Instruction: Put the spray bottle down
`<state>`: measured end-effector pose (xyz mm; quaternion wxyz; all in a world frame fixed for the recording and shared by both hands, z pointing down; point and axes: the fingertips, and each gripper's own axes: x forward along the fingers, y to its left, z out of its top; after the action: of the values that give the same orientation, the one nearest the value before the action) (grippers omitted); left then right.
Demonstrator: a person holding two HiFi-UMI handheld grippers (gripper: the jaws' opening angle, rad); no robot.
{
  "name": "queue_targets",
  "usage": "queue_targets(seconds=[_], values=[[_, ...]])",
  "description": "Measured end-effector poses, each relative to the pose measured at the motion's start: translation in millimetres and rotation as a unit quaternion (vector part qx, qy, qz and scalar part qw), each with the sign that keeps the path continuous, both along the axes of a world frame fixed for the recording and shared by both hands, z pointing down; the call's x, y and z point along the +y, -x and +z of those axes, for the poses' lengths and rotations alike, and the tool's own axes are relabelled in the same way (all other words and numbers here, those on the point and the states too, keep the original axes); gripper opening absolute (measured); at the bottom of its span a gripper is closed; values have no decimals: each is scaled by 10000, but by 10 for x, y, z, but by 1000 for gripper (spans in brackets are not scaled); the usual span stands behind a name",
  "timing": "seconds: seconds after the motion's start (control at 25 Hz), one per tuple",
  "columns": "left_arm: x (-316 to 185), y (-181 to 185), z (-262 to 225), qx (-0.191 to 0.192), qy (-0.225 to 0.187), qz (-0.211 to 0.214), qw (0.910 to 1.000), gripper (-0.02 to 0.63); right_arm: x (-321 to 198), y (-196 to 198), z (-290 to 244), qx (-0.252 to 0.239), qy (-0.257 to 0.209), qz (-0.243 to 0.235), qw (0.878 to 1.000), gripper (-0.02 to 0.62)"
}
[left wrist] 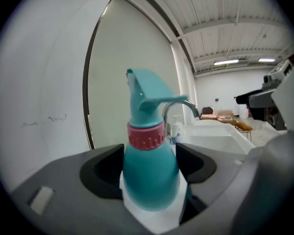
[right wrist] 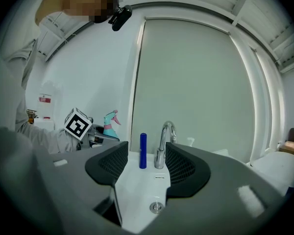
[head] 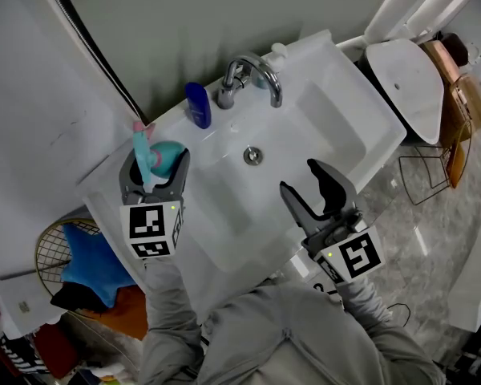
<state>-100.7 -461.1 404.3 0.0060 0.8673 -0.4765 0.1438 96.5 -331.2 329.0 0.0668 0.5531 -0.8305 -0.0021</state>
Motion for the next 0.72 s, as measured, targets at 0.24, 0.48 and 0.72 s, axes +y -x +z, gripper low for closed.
queue_targets(seconds=[0.24, 0.48, 0.72], values=[[-152, -8, 151, 12, 41, 5, 10000, 382, -86, 9, 56, 80, 81, 58, 9999, 238], [-316, -8, 286, -53, 72, 22, 10000, 382, -127, 9, 134, 178, 212, 130, 9995, 238], [-453, -29, 386, -57, 106, 51, 9999, 382, -168, -15, 182, 255, 281, 220, 9990, 238]])
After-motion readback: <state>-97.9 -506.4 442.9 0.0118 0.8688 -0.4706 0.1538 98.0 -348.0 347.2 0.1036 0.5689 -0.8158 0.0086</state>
